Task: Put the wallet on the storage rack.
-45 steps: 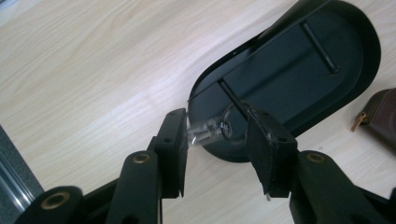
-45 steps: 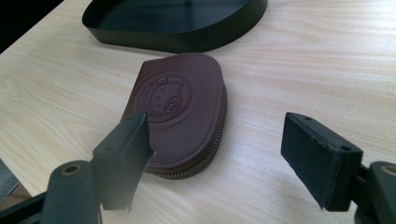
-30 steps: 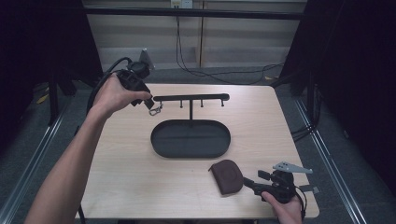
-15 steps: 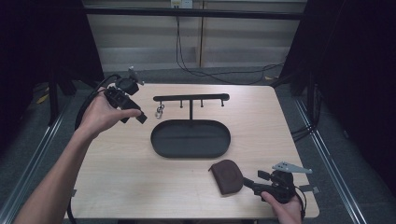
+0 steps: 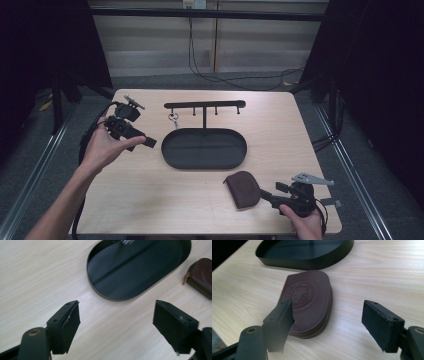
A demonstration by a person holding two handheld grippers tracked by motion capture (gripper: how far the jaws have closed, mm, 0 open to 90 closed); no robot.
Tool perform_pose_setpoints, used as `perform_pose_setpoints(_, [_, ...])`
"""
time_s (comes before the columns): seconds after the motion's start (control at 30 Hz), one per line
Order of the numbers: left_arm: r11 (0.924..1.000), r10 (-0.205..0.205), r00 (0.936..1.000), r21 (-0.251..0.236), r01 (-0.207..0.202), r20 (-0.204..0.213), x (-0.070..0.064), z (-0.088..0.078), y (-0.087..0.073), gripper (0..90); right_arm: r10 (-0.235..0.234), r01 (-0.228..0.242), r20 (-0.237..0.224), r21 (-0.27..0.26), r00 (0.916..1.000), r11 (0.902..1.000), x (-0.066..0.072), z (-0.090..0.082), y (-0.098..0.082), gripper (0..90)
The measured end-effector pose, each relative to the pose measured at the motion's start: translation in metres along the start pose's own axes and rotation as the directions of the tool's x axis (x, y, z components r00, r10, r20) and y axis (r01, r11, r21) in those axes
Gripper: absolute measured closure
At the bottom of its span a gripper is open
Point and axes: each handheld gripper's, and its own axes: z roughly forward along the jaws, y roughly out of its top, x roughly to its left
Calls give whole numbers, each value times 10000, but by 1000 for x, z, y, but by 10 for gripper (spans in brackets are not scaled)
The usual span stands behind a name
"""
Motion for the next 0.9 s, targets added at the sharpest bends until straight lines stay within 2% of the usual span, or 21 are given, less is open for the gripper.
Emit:
perform_pose_setpoints(0.03, [9999, -100, 9999, -62, 101, 75, 0, 3, -5, 205, 0, 0, 0, 0, 10000, 10000, 0, 0, 0, 257])
perform_pose_setpoints(0.07, [9999, 104, 9999, -57, -104, 70, 0, 8, -16, 192, -17, 17, -47, 29, 10000, 10000, 0, 1, 0, 257])
perform_pose_setpoints(0.13, [9999, 8, 9999, -116, -6, 119, 0, 10, -20, 192, -30, 30, -57, 62, 10000, 10000, 0, 1, 0, 257])
perform_pose_setpoints(0.17, [9996, 157, 9998, -221, -154, 138, 0, 12, -25, 198, -46, 47, -25, 100, 10000, 9999, 0, 1, 0, 255])
perform_pose_setpoints(0.2, [9990, 120, 9992, -425, -104, 377, 0, 15, -35, 187, -89, 89, -81, 121, 9999, 9999, 0, 2, 1, 250])
perform_pose_setpoints(0.23, [9990, 120, 9992, -425, -104, 377, 0, 15, -35, 187, -89, 89, -81, 121, 9999, 9999, 0, 2, 1, 250])
perform_pose_setpoints(0.27, [9963, 278, 9982, -826, -233, 532, -2, 16, -46, 189, -187, 189, -158, 120, 9997, 9998, 1, 1, 0, 240])
perform_pose_setpoints(0.3, [9963, 278, 9982, -826, -233, 532, -2, 16, -46, 185, -187, 189, -158, 120, 9997, 9998, 1, 1, 0, 240])
perform_pose_setpoints(0.37, [9956, 383, 9961, -879, -313, 791, -3, 18, -56, 182, -284, 286, -151, 163, 9995, 9995, 2, 1, 0, 237])
perform_pose_setpoints(0.4, [9943, 478, 9970, -982, -418, 601, -5, 21, -66, 186, -215, 218, -116, 240, 9997, 9995, 1, 1, -1, 234])
perform_pose_setpoints(0.5, [9932, 638, 9953, -1019, -562, 731, -7, 25, -75, 189, -116, 119, -99, 254, 9999, 9996, 0, 1, 0, 226])
perform_pose_setpoints(0.53, [9904, 656, 9963, -1249, -583, 553, -9, 26, -82, 191, -89, 93, -140, 253, 9999, 9996, 0, 2, 0, 221])
perform_pose_setpoints(0.6, [9848, 772, 9957, -1599, -681, 511, -12, 29, -95, 192, -71, 76, -197, 248, 9998, 9997, 0, 2, 0, 219])
perform_pose_setpoints(0.7, [9820, 800, 9954, -1757, -695, 533, -15, 31, -104, 194, -70, 75, -157, 273, 9999, 9996, 0, 2, 1, 219])
perform_pose_setpoints(0.73, [9784, 804, 9957, -1948, -698, 471, -16, 31, -108, 214, 51, -47, -116, 319, 9999, 9995, 0, 2, 2, 220])
perform_pose_setpoints(0.77, [9749, 588, 9969, -2180, -460, 522, -17, 32, -112, 214, 51, -47, -116, 319, 9999, 9995, 0, 2, 2, 220])
perform_pose_setpoints(0.8, [9745, 515, 9971, -2210, -379, 564, -18, 33, -115, 214, 39, -34, -115, 386, 9999, 9992, 0, 3, 3, 222])
perform_pose_setpoints(0.87, [9725, 621, 9975, -2270, -526, 349, -22, 38, -122, 214, -86, 83, 36, 698, 10000, 9975, 0, 4, 6, 273])
perform_pose_setpoints(0.9, [9737, 666, 9969, -2212, -555, 430, -24, 42, -124, 214, -143, 134, 122, 692, 9998, 9975, 0, 4, 7, 268])
